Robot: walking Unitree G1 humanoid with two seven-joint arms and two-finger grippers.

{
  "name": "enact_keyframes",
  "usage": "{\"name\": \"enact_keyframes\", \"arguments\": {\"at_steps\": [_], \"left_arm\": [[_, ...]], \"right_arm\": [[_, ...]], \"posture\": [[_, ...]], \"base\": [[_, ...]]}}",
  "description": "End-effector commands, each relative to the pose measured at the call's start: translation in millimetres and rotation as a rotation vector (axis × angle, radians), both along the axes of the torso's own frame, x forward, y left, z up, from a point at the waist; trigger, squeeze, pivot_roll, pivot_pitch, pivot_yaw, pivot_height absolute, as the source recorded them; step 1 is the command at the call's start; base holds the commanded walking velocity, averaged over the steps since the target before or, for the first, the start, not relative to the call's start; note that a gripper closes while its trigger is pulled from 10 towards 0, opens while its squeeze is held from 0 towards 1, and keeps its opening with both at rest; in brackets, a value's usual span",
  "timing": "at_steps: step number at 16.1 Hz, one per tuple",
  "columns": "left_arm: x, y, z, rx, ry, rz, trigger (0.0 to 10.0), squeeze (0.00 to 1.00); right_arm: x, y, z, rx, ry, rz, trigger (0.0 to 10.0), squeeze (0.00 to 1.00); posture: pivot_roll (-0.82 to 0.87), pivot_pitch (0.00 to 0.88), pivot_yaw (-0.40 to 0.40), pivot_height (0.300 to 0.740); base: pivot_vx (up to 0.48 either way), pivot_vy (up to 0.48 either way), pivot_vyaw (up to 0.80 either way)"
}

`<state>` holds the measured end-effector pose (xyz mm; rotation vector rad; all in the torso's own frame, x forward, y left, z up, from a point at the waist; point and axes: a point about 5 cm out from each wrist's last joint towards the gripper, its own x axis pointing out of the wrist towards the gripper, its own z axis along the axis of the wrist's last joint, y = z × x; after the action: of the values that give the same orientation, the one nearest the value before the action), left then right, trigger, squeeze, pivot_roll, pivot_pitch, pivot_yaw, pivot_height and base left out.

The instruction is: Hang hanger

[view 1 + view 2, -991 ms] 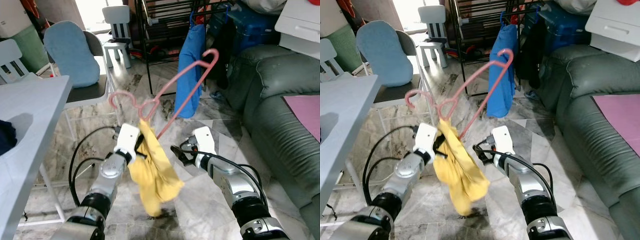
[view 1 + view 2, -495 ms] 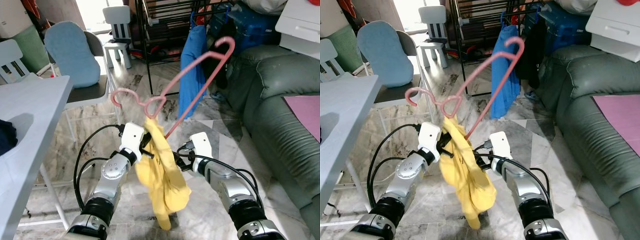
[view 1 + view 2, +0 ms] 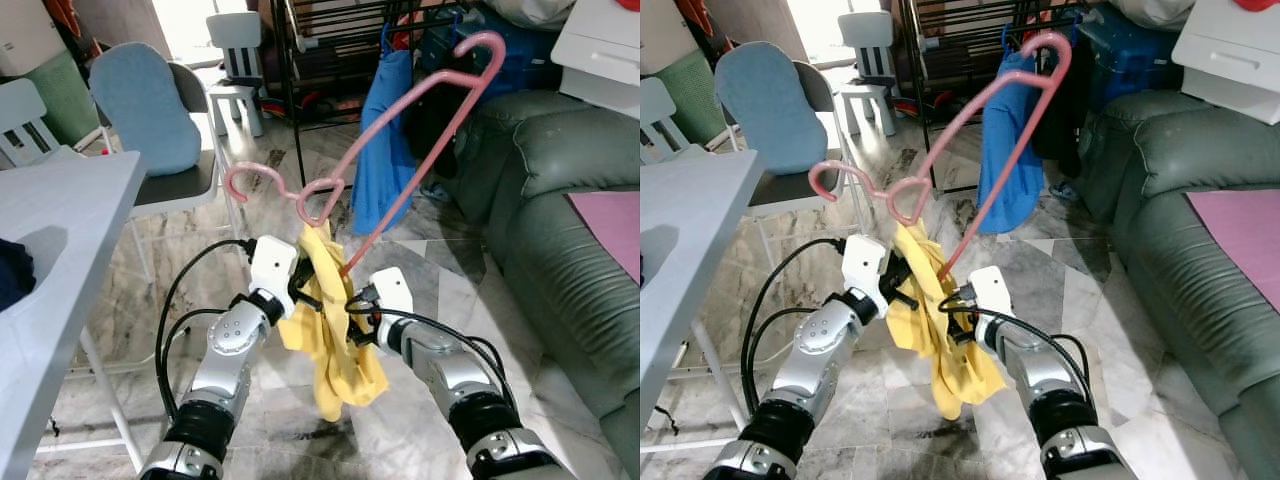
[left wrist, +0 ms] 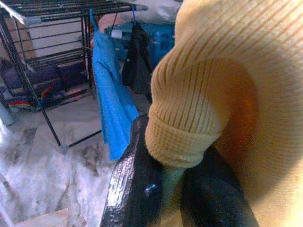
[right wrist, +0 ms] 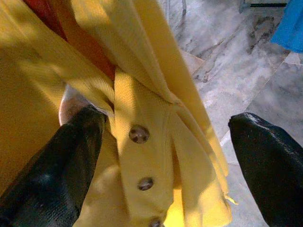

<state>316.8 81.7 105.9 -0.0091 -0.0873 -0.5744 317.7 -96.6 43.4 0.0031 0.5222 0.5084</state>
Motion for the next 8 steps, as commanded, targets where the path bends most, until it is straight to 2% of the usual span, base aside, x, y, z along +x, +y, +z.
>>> {"name": "enact_keyframes", "arguments": {"at_steps": [1, 3, 4, 6, 8], "left_arm": [[-0.3, -2.7, 20.0, -0.064, -0.037, -0.025, 10.0, 0.0], [-1.7, -4.9, 32.4, -0.123, -0.032, -0.037, 10.0, 0.0], [-1.4, -5.3, 43.4, -0.156, -0.046, -0.043, 10.0, 0.0], [0.6, -4.1, 59.3, -0.205, -0.063, -0.038, 10.0, 0.0], [2.8, -1.2, 72.0, -0.241, -0.071, -0.031, 10.0, 0.0]], "right_arm": [[4.5, 2.8, 1.9, -0.017, -0.011, -0.018, 10.0, 0.0], [5.7, 0.5, 0.0, -0.029, -0.008, -0.034, 10.0, 0.0], [4.4, -1.8, -3.8, -0.041, 0.002, -0.043, 4.4, 0.0], [2.0, -7.8, -10.2, -0.058, 0.02, -0.067, 0.0, 0.0], [-1.2, -15.7, -16.9, -0.057, 0.05, -0.105, 0.0, 0.0]], "posture": [[-0.17, 0.0, 0.094, 0.74], [-0.17, 0.0, 0.09, 0.74], [-0.16, 0.0, 0.085, 0.74], [-0.16, 0.0, 0.081, 0.74], [-0.15, 0.0, 0.08, 0.74]], "base": [[0.0, 0.0, 0.0], [0.0, 0.0, 0.0], [0.0, 0.0, 0.0], [0.0, 0.0, 0.0], [0.0, 0.0, 0.0]]}}
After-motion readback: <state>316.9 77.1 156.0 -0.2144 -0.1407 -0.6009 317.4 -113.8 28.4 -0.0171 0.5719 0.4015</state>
